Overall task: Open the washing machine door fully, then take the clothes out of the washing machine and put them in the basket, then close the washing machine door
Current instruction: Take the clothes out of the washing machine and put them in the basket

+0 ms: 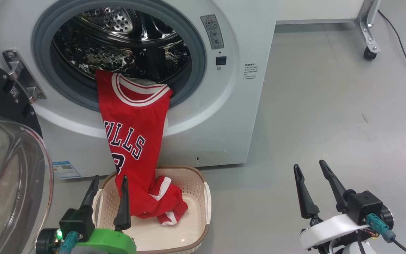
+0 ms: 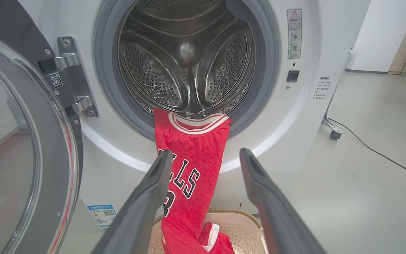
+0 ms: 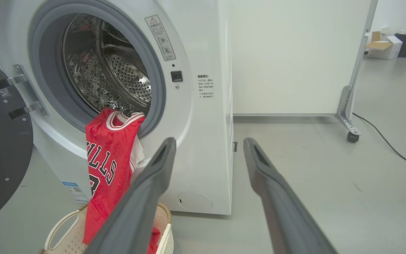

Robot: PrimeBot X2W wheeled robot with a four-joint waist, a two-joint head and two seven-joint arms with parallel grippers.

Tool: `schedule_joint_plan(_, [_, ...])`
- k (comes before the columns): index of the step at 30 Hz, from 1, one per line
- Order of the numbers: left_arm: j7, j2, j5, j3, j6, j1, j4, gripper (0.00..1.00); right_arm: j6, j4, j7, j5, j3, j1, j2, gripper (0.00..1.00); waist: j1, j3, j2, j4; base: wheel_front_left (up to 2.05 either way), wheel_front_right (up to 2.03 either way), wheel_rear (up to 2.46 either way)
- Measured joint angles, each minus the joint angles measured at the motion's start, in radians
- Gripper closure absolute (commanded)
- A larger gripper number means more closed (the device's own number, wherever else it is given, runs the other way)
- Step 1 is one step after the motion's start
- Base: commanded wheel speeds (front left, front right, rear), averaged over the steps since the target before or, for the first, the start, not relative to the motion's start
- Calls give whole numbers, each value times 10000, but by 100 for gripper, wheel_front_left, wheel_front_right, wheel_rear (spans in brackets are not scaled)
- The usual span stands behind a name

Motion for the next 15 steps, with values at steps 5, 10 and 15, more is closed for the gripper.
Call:
schedule_joint_plan(5, [94, 8, 82, -25, 2, 128, -251, 0, -71, -65, 0, 0, 46, 107, 2, 0, 0, 25, 0, -26, 0, 0, 0])
schedule_joint_plan(10, [205, 8, 100, -46, 13, 171, -483, 0, -75, -113, 0, 0, 77, 128, 4, 0, 0, 71, 0, -35, 0, 0, 0])
schedule_joint_plan(15, [318, 8, 100, -56, 50, 205, -646, 0, -81, -150, 0, 0, 109, 129, 4, 0, 0, 146, 0, -40, 0, 0, 0])
